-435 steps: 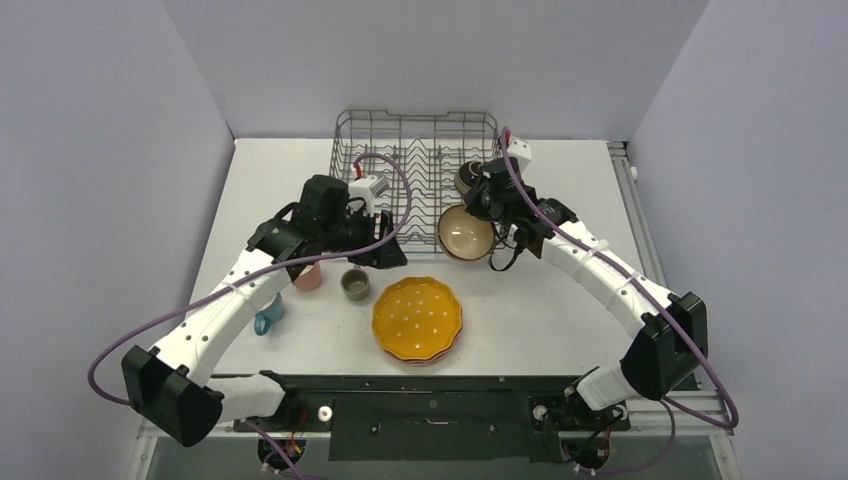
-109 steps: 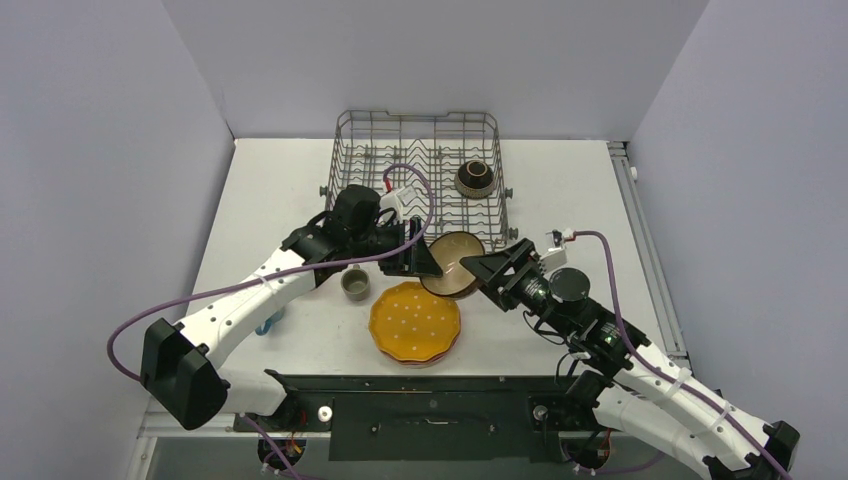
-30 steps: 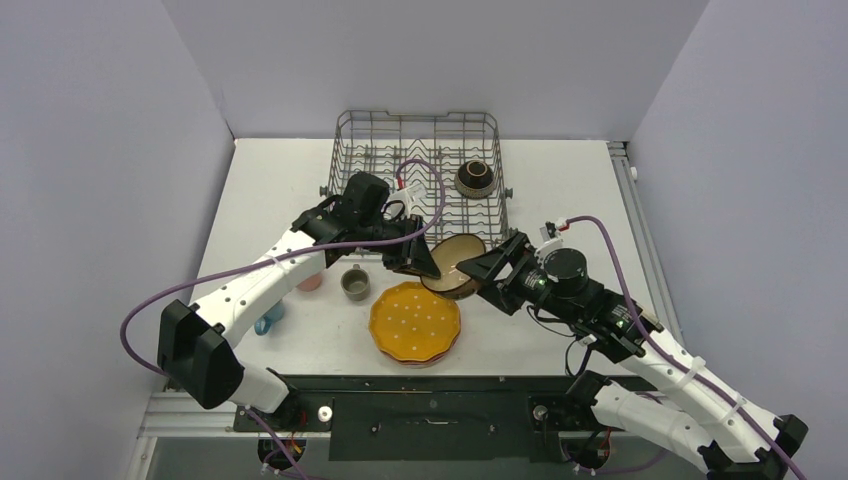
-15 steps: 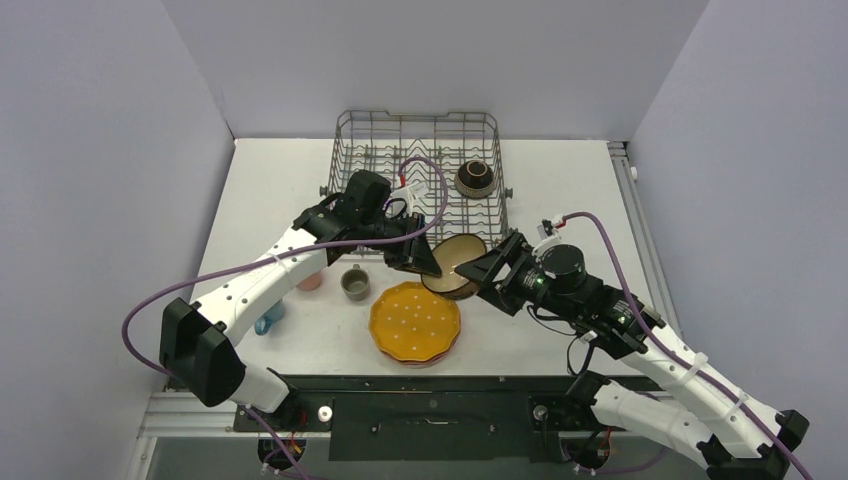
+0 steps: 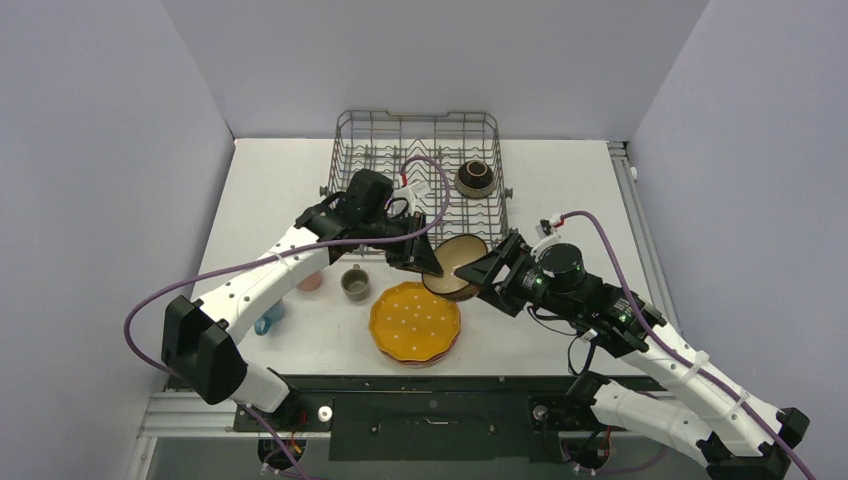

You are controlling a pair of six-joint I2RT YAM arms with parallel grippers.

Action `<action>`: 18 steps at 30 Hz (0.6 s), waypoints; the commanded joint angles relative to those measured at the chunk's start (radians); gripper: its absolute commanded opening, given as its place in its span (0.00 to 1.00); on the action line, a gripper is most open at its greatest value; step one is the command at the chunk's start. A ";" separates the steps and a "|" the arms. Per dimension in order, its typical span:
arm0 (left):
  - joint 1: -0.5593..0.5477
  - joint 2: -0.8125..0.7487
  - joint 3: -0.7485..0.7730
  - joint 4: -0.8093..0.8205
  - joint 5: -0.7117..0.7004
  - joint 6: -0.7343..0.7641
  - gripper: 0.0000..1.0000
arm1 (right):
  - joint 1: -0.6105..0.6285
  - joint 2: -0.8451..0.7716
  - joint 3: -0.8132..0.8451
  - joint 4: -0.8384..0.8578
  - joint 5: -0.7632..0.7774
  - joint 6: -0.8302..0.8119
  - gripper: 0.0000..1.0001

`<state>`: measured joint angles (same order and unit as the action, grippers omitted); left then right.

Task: Load the mixed dishes into the dish rack
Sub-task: Pick up the bowl from the center of the board.

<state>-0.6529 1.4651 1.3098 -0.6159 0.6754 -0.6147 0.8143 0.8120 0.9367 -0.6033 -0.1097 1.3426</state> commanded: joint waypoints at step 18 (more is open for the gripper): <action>0.016 -0.006 0.067 0.048 0.072 0.059 0.21 | 0.000 0.003 0.087 0.058 0.083 -0.042 0.00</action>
<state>-0.6506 1.4761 1.3212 -0.6151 0.6842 -0.5900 0.8196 0.8120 0.9459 -0.6086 -0.0814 1.3228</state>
